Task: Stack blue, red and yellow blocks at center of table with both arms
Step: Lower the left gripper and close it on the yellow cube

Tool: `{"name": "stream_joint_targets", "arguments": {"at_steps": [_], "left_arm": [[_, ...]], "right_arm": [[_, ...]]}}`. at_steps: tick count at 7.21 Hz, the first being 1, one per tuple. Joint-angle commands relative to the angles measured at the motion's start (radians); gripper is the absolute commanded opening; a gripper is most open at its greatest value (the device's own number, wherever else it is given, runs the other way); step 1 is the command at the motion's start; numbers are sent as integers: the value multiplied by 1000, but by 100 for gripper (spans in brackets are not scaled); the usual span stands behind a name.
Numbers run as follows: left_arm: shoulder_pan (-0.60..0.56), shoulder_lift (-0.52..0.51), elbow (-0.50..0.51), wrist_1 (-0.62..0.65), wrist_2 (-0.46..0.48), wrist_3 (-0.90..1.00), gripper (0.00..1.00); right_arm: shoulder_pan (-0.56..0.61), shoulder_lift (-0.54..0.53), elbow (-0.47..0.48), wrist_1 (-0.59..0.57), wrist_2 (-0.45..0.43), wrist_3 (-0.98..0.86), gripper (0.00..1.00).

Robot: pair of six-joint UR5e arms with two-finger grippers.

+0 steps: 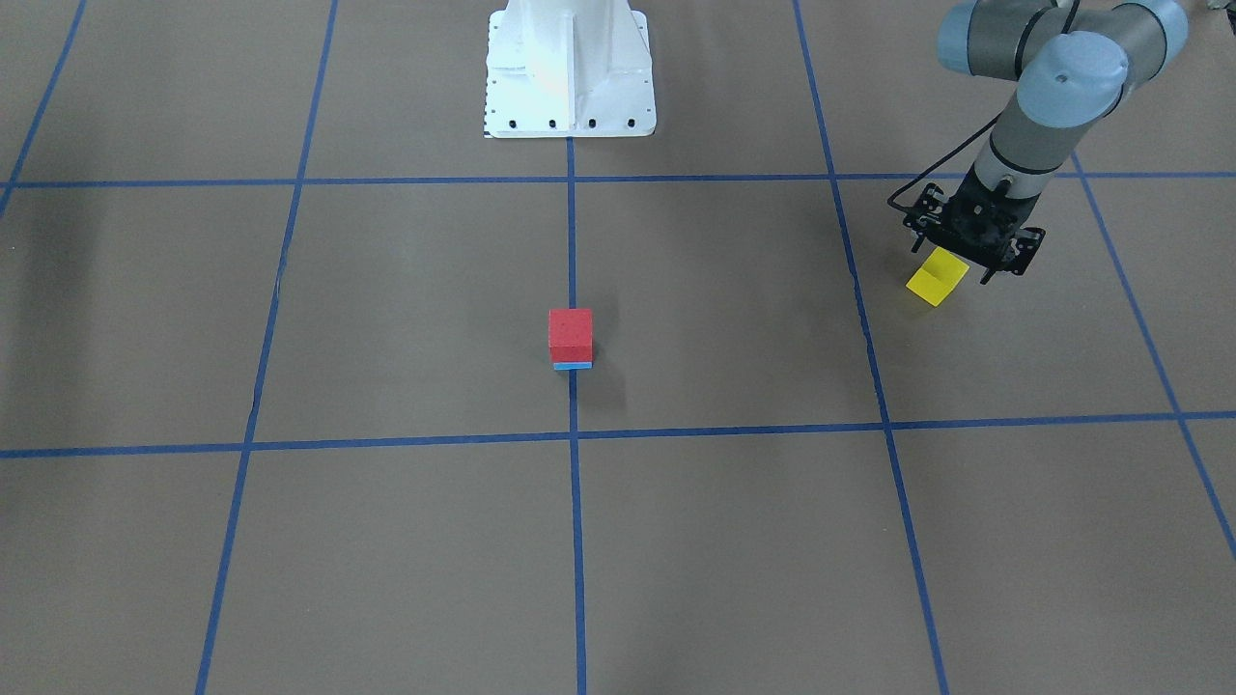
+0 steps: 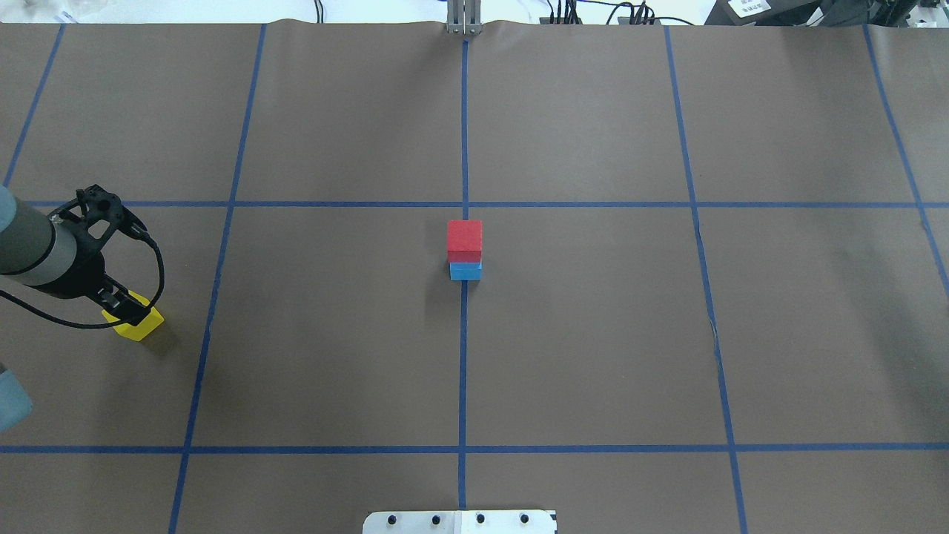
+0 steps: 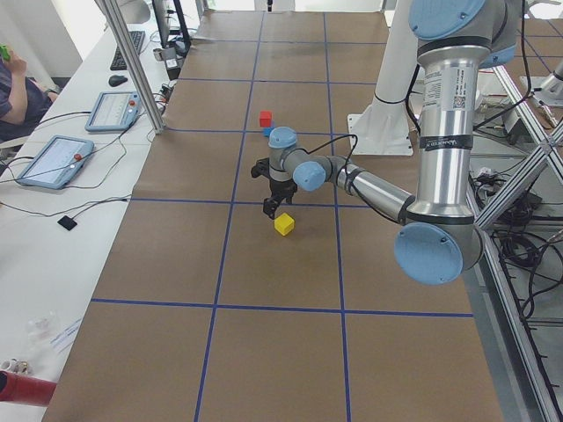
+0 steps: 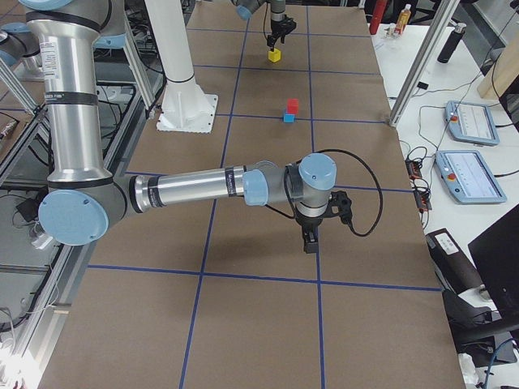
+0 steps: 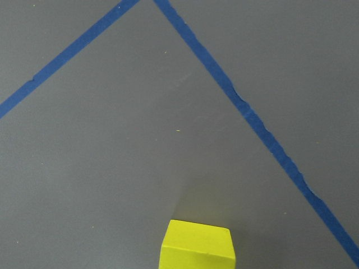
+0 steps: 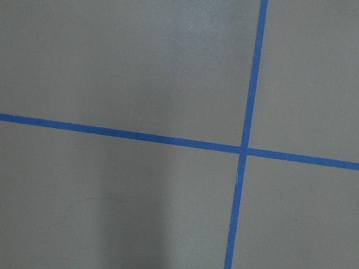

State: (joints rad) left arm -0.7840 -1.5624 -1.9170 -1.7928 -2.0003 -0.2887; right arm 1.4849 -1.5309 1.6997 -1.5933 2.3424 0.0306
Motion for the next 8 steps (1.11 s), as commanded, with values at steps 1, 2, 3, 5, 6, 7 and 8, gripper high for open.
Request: {"name": "stream_joint_targets", "arguments": {"at_steps": [1,2,3,5,6,7,8], "left_arm": [[3,-1,38,-13,0,-1,100],[3,-1,41,-11,0,-3,100],[6,-2,44,-13,0,-4,100],[9,-13,76,-13,2,-4,100],[12,-19,90,-13,0,-4,100],[18,-24,98,-13,0,-4,100],[23,-22,98,-13,0,-4,100]], "right_arm": [[0,0,2,1,0,0,100],[0,0,2,1,0,0,100],[0,0,2,1,0,0,100],[0,-2,2,1,0,0,100],[0,-2,2,1,0,0,100],[0,0,2,1,-2,0,100],[0,-2,5,1,0,0,100]]}}
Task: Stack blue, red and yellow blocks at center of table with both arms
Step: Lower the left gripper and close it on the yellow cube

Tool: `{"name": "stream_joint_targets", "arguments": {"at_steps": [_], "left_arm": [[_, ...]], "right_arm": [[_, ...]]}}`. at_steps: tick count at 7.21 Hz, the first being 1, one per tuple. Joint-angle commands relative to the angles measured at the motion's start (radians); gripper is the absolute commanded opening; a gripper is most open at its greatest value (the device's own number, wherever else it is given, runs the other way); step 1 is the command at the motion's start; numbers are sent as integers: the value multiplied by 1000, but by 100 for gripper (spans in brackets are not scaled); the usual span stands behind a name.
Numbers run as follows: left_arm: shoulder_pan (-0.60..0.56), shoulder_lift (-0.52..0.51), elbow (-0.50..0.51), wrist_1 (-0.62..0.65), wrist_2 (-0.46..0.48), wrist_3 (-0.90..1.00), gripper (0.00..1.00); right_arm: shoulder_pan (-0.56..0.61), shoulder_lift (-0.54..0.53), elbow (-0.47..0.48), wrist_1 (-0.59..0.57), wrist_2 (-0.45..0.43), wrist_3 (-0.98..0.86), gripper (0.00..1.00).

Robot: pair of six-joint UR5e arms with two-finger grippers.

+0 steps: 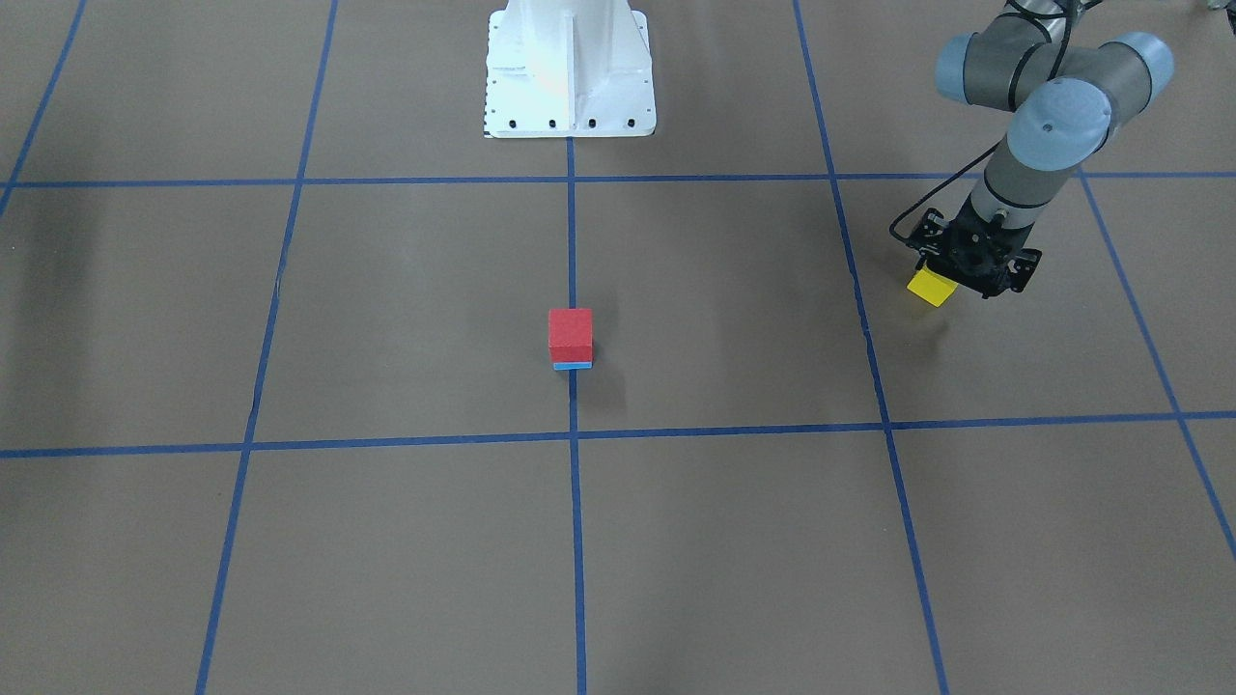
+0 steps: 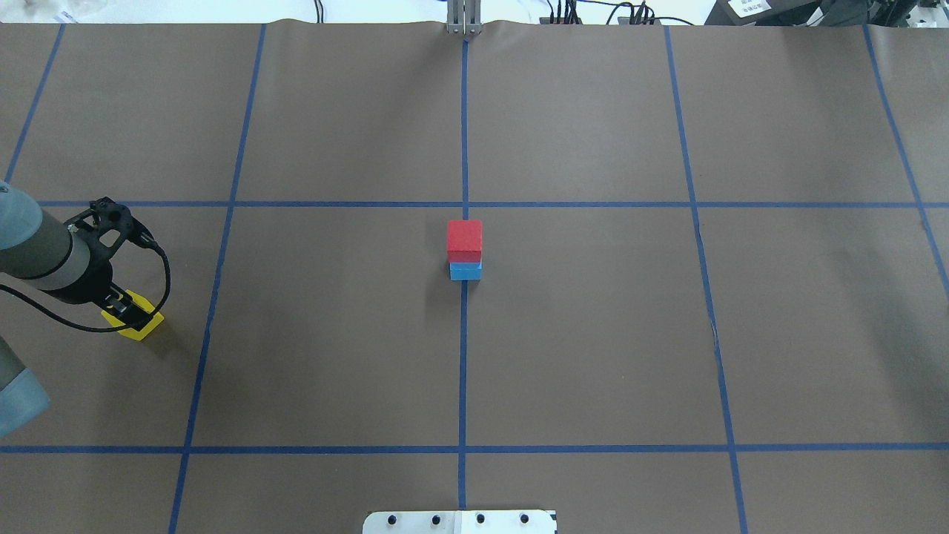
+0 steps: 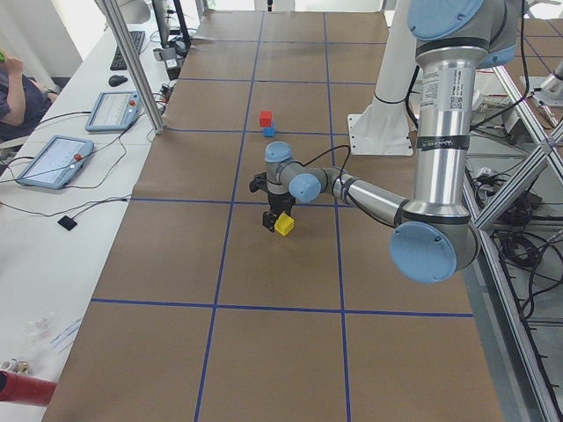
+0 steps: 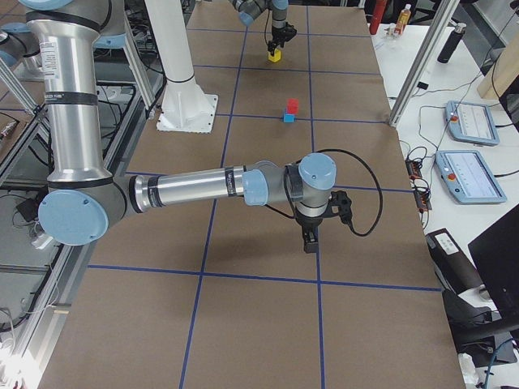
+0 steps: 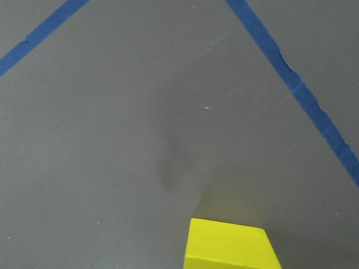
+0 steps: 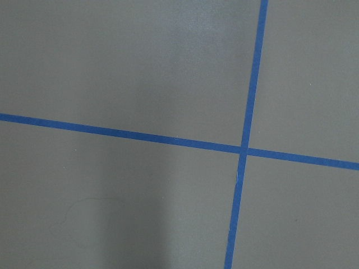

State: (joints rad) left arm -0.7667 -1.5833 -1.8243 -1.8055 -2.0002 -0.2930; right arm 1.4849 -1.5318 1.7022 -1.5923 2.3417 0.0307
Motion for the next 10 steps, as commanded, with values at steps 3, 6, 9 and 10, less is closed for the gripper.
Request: {"name": "stream_joint_targets", "arguments": {"at_steps": [3,6,9,10], "left_arm": [[12,0,-12,0,-2,-31,0],[7,-7,-146,142,-50,-43,0],[-55,-395,-213,679,-115,-86,0],[-65,-564,-184,844,-141,-121,0]], "right_arm": [[0,2,1,0,-1,0,100],[0,4,2,-2,1,0,100],[0,2,4,0,1,-5,100],[8,-1,4,2,1,-8,100]]}}
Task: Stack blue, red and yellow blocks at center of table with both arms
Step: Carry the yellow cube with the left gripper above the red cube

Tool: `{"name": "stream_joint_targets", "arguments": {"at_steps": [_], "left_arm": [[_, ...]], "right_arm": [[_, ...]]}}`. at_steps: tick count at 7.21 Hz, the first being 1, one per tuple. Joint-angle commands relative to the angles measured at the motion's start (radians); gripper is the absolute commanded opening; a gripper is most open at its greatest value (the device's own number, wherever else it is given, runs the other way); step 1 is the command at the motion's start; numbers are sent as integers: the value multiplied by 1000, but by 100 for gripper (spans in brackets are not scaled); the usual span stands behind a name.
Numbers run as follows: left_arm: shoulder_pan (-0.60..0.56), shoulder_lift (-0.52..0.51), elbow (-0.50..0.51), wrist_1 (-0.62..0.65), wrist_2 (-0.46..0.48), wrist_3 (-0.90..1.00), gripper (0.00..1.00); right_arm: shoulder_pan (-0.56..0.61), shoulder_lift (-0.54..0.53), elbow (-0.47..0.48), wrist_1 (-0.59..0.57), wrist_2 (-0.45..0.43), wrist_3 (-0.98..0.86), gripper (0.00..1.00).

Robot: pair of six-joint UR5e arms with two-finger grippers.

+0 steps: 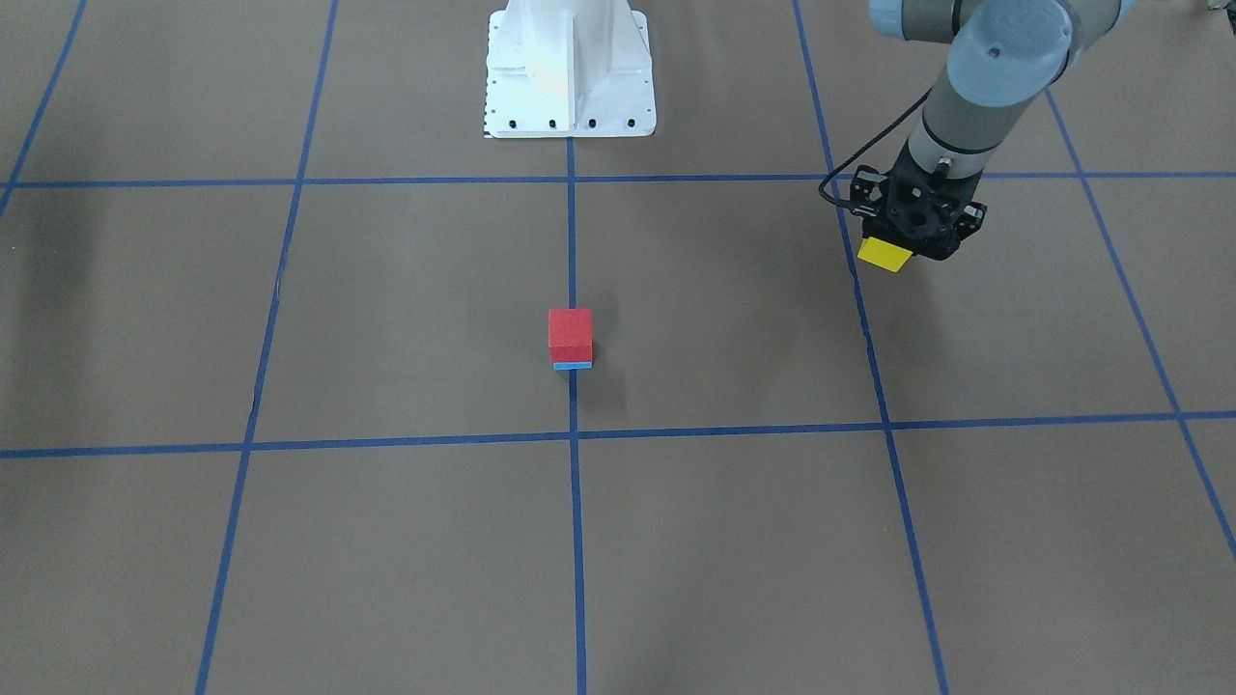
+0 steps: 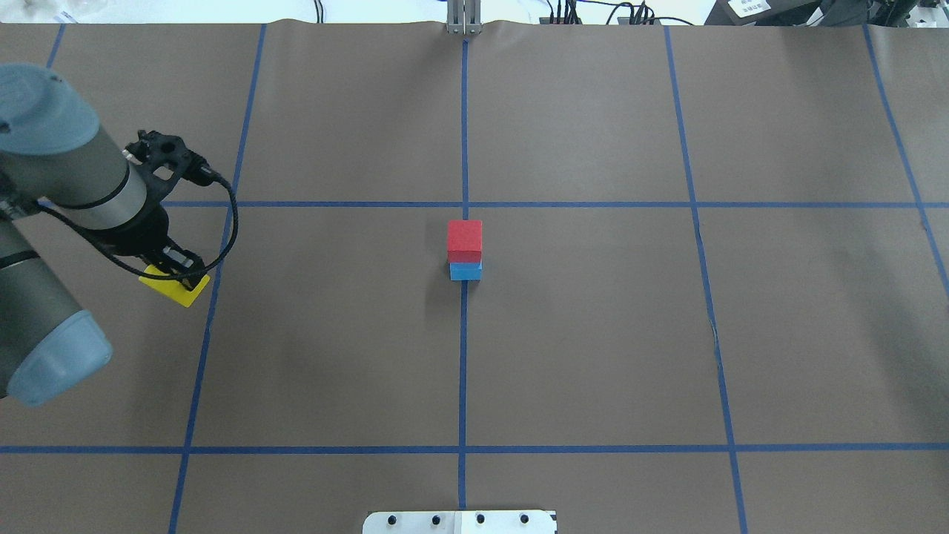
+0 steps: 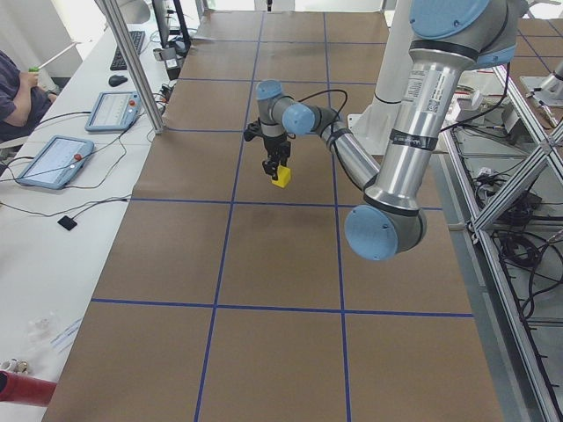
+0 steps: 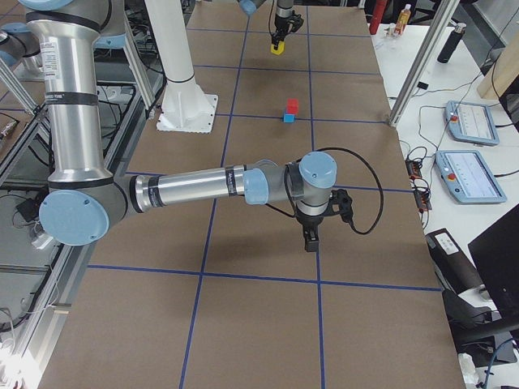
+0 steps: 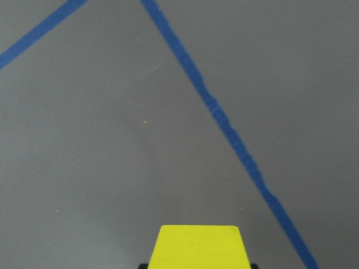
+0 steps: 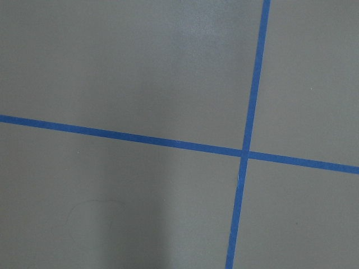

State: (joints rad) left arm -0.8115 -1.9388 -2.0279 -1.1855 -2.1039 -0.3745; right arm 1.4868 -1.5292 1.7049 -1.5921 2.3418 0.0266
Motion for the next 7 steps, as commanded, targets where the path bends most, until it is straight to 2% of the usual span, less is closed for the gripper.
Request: {"name": "stream_joint_targets", "arguments": {"at_steps": [1,2,4,7], "left_arm": [[-20,-342,93,283,-69,-105,0],[-17,-455,198,284,-106,-192,0],[-5,-630,398,267,-113,-277,0],[60,-725,660,-27,-113,-479,0]], "right_arm": [[16,-6,-1,1,1,-25,100],[27,-8,-4,1,-1,-42,100],[46,-19,-4,1,-4,-115,100],[56,-35,1,6,-3,-152,100]]}}
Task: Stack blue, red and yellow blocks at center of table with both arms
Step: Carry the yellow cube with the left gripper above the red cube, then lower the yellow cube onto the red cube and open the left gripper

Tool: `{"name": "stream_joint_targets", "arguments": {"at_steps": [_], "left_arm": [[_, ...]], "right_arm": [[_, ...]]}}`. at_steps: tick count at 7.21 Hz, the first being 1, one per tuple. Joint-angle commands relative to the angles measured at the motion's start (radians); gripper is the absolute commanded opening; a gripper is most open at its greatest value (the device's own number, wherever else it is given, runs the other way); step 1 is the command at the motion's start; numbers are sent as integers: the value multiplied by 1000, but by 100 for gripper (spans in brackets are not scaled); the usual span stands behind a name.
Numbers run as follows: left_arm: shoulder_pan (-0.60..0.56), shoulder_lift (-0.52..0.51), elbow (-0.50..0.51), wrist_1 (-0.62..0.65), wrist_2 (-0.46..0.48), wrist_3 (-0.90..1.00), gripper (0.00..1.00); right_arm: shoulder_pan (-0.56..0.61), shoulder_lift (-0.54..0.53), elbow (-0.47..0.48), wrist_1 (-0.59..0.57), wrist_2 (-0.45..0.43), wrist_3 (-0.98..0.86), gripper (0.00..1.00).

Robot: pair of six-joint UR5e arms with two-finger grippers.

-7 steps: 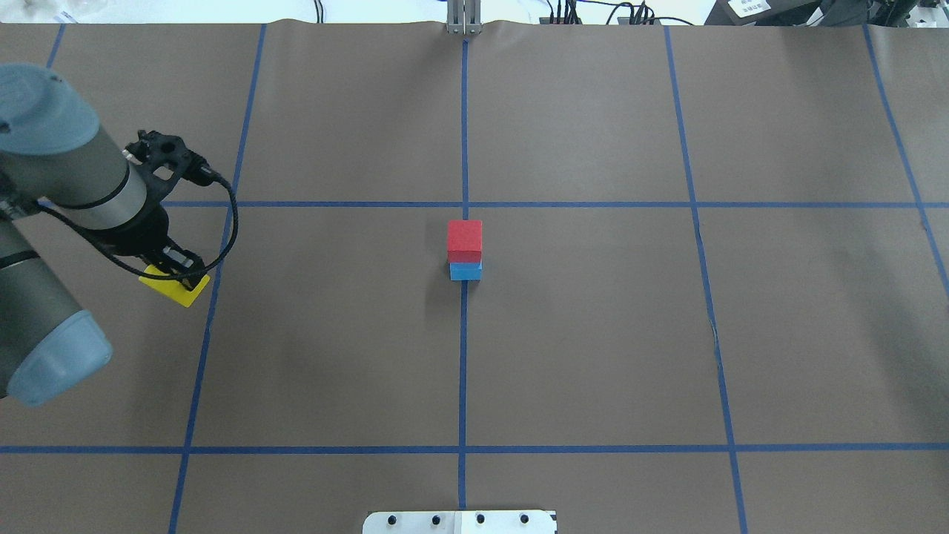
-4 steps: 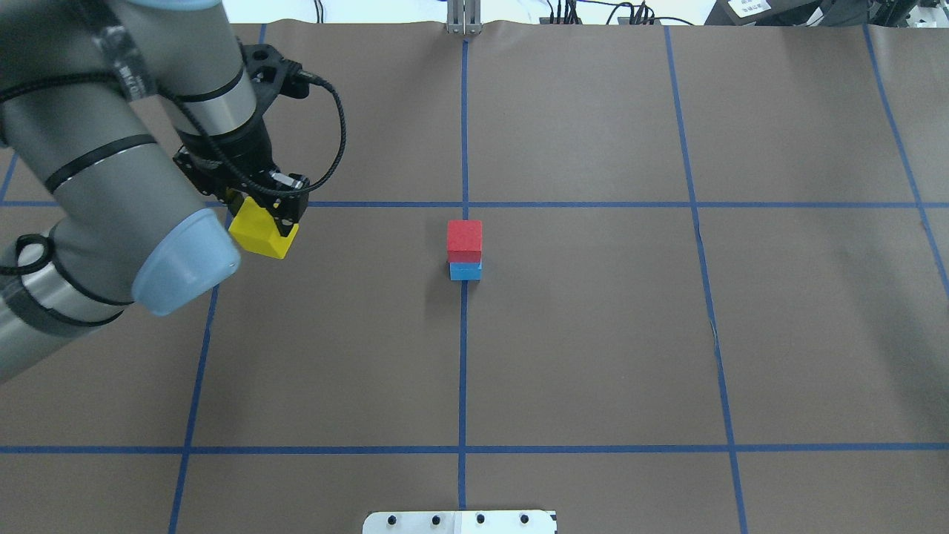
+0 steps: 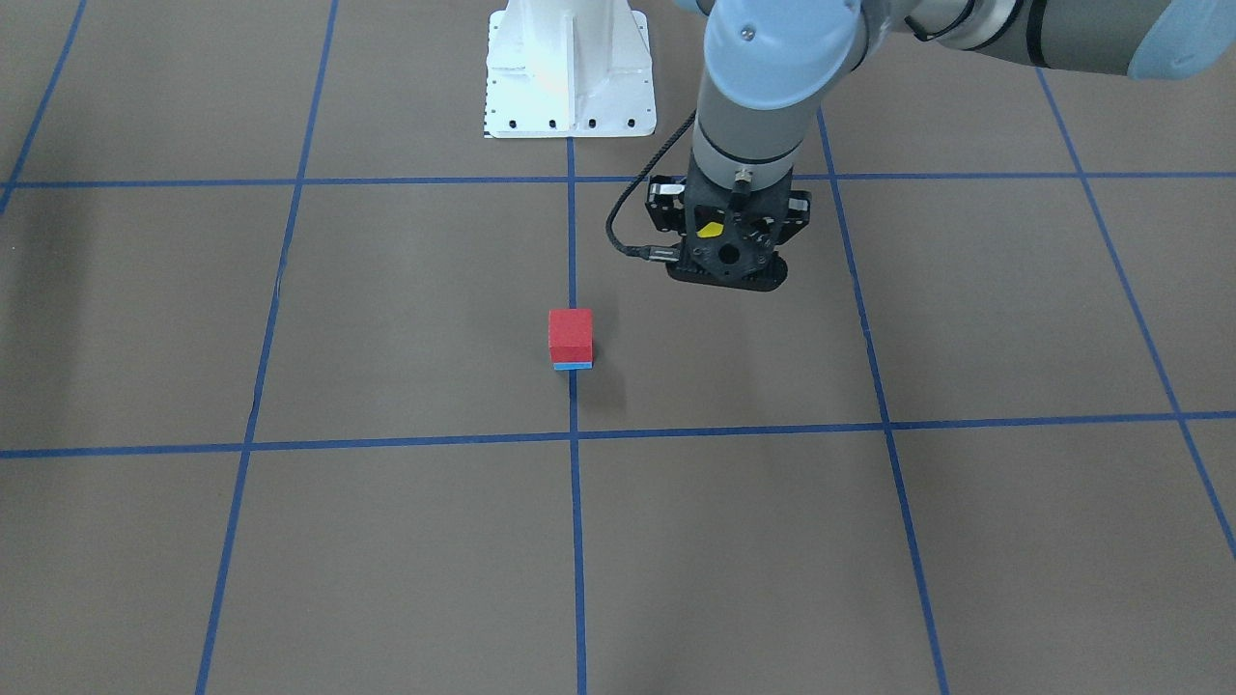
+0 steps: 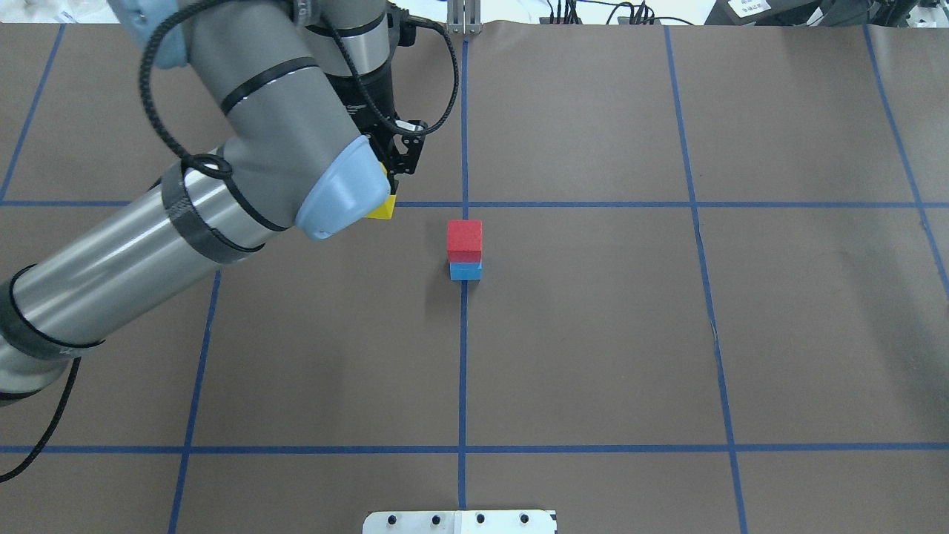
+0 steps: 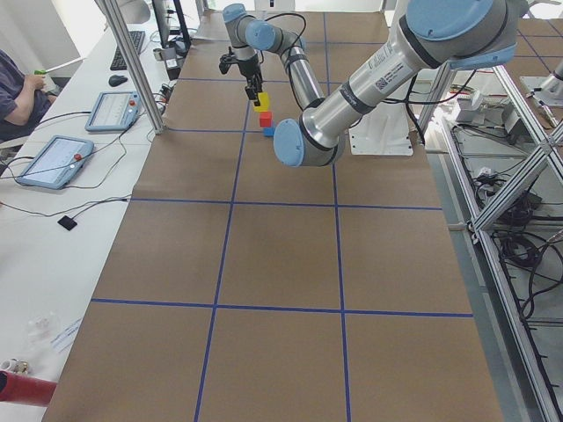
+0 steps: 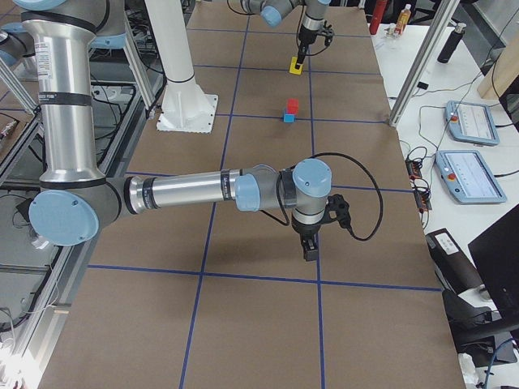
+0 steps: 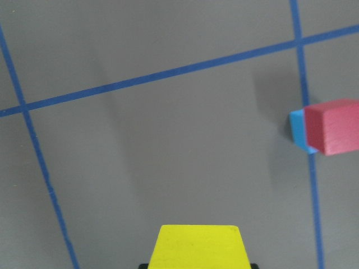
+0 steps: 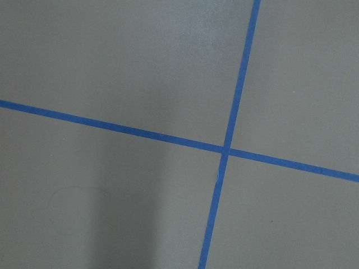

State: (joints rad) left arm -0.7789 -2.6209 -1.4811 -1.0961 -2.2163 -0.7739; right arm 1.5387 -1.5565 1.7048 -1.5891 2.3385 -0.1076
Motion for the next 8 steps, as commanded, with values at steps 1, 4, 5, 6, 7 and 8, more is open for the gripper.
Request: {"name": "stream_joint_targets", "arguments": {"at_steps": [1,4,5,6,7,8], "left_arm": [[48,-53,152,-164,0,-129,0],[82,-48,168,-194,3,-178,0],[95,-45,180,-208,7,-177,0],[95,-45,194,-226,9,-177,0],[95,-45,205,-235,9,-176,0],[95,-47,206,-235,9,-176,0]], "right_arm": [[9,-16,6,3,1,-18,100],[9,-16,6,4,1,-18,100],[9,-16,6,4,1,-18,100],[11,-17,6,4,1,-18,100],[9,-16,4,4,-1,-18,100],[9,-13,4,4,-1,-18,100]]}}
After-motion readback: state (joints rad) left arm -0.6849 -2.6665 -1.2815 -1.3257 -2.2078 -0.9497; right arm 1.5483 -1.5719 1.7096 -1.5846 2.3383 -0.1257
